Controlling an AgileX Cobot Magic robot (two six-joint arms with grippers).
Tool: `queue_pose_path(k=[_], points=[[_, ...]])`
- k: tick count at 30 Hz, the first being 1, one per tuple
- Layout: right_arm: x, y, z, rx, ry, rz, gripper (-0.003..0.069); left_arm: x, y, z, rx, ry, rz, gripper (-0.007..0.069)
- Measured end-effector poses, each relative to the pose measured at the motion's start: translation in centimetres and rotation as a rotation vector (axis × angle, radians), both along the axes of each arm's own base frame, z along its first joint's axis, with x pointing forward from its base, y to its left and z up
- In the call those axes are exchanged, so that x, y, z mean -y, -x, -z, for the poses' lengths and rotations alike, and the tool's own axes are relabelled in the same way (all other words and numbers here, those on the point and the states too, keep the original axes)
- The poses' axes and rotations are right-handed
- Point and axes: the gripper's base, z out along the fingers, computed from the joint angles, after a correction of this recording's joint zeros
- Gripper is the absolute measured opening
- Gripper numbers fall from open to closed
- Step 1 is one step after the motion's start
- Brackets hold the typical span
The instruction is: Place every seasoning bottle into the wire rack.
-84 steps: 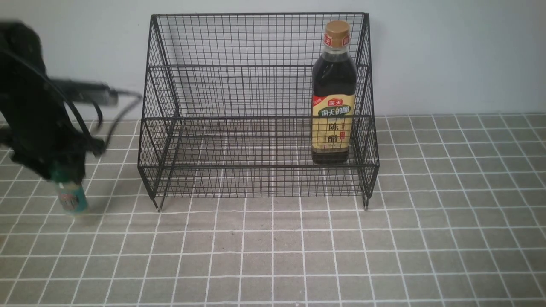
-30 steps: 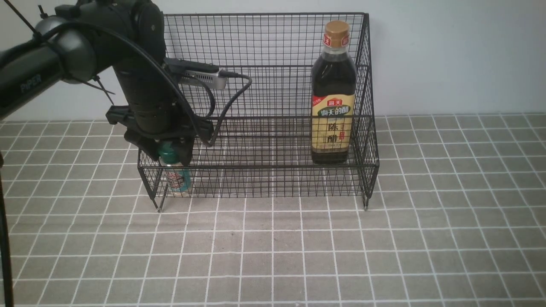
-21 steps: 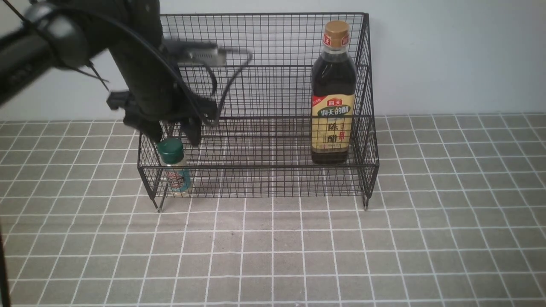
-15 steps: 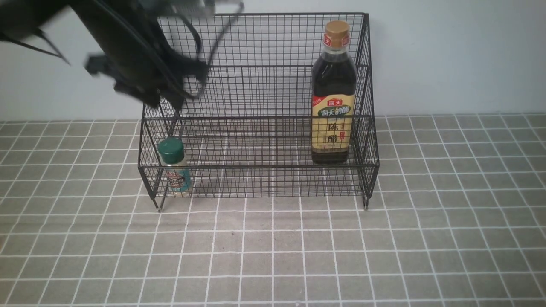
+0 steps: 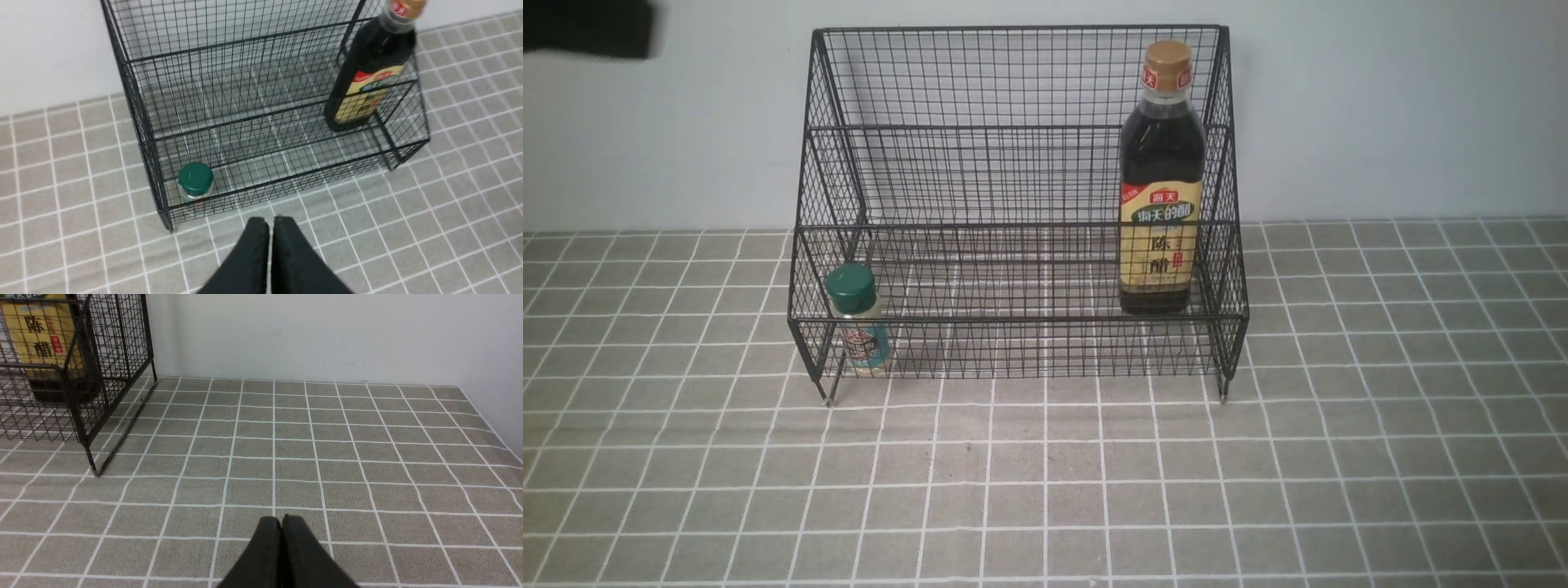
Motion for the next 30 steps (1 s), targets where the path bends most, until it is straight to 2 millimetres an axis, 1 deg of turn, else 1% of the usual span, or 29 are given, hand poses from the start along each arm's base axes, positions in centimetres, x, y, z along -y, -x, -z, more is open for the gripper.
queue_pose_path(k=[1,2,3,4,5,7,8,9,10,11,12,13,14,19,23,30], points=[[0.0,0.0,0.0,0.0,0.0,0.0,-0.0015,-0.6,2.3,0.6,0.069,0.021,-0.006,-0.0007],[0.0,0.0,0.0,0.0,0.0,0.0,-0.0015,-0.8,3.0,1.4,0.081,0.026,-0.008,-0.0007],[0.0,0.0,0.0,0.0,0.0,0.0,-0.0015,-1.1,3.9,1.4,0.118,0.038,-0.011,-0.0007],[0.0,0.0,0.0,0.0,0.0,0.0,-0.0015,-1.4,5.4,2.8,0.156,0.058,-0.017,-0.0007],[0.0,0.0,0.0,0.0,0.0,0.0,-0.0015,-1.7,6.5,3.7,0.189,0.078,-0.021,-0.0007],[0.0,0.0,0.0,0.0,0.0,0.0,-0.0015,-2.1,8.2,5.6,0.248,0.115,-0.029,-0.0007],[0.0,0.0,0.0,0.0,0.0,0.0,-0.0015,-2.2,8.5,5.9,0.265,0.122,-0.031,-0.0007],[0.0,0.0,0.0,0.0,0.0,0.0,-0.0015,-2.5,9.5,7.1,0.294,0.131,-0.035,-0.0007],[0.0,0.0,0.0,0.0,0.0,0.0,-0.0015,-2.8,9.9,8.7,0.295,0.115,-0.042,-0.0007],[0.0,0.0,0.0,0.0,0.0,0.0,-0.0015,-3.0,10.3,9.8,0.296,0.095,-0.049,-0.0007],[0.0,0.0,0.0,0.0,0.0,0.0,-0.0015,-3.1,10.6,10.0,0.303,0.093,-0.05,-0.0007],[0.0,0.0,0.0,0.0,0.0,0.0,-0.0015,-3.2,10.7,10.8,0.298,0.075,-0.056,-0.0007],[0.0,0.0,0.0,0.0,0.0,0.0,-0.0015,-3.5,11.3,12.0,0.306,0.054,-0.064,-0.0007],[0.0,0.0,0.0,0.0,0.0,0.0,-0.0015,-4.1,12.6,14.0,0.347,0.034,-0.076,-0.0007],[0.0,0.0,0.0,0.0,0.0,0.0,-0.0015,-4.2,12.9,14.6,0.343,0.03,-0.076,-0.0007],[0.0,0.0,0.0,0.0,0.0,0.0,-0.0015,-4.3,12.8,14.9,0.36,-0.014,-0.073,-0.0007]])
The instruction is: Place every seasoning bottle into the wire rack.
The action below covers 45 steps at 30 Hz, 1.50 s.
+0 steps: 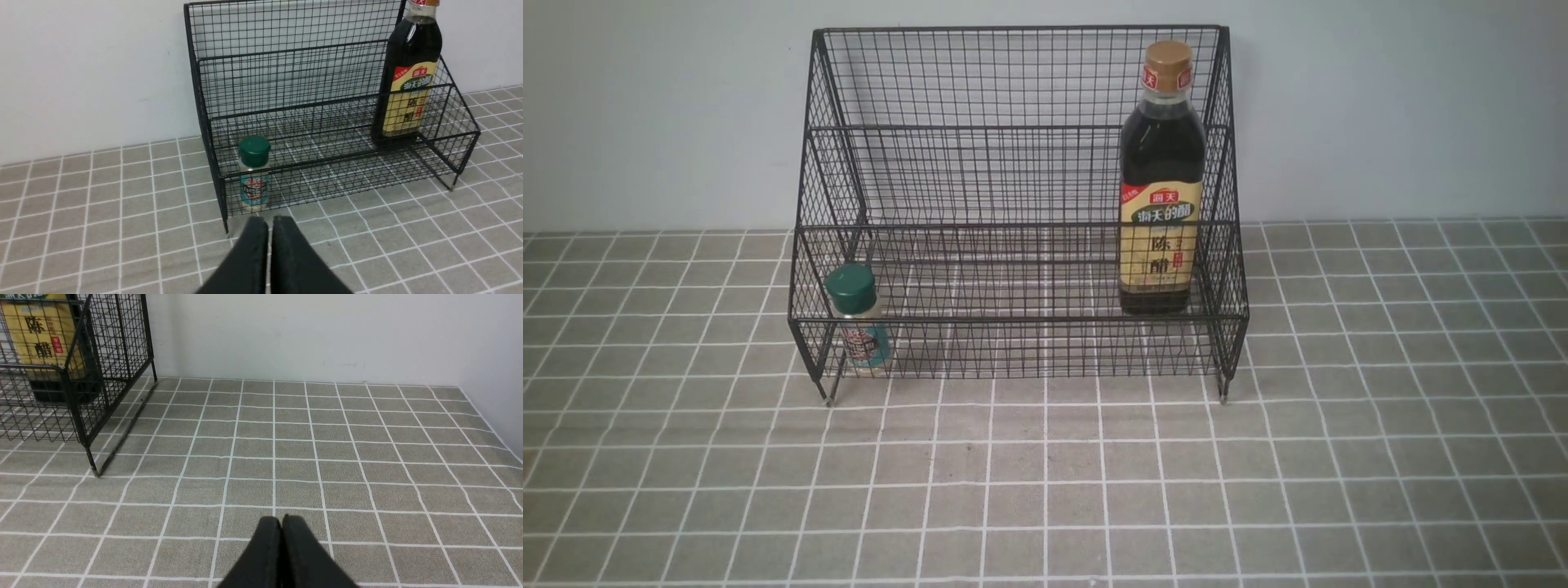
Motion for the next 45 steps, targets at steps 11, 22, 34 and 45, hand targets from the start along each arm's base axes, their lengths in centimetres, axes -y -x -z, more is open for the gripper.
queue_pose_path(k=[11,22,34,45], points=[[0.0,0.0,0.0,0.0,0.0,0.0,-0.0015,-0.6,-1.6,11.3,0.055,-0.074,-0.167,-0.0007],[0.0,0.0,0.0,-0.001,0.0,0.0,-0.0015,-0.6,-2.0,17.2,-0.053,-0.094,-0.177,-0.0007],[0.0,0.0,0.0,-0.001,0.0,0.0,-0.0015,-0.6,-2.0,17.2,-0.049,-0.095,-0.177,-0.0007],[0.0,0.0,0.0,-0.001,0.0,0.0,-0.0015,-0.6,-2.0,17.2,-0.049,-0.095,-0.177,-0.0007]])
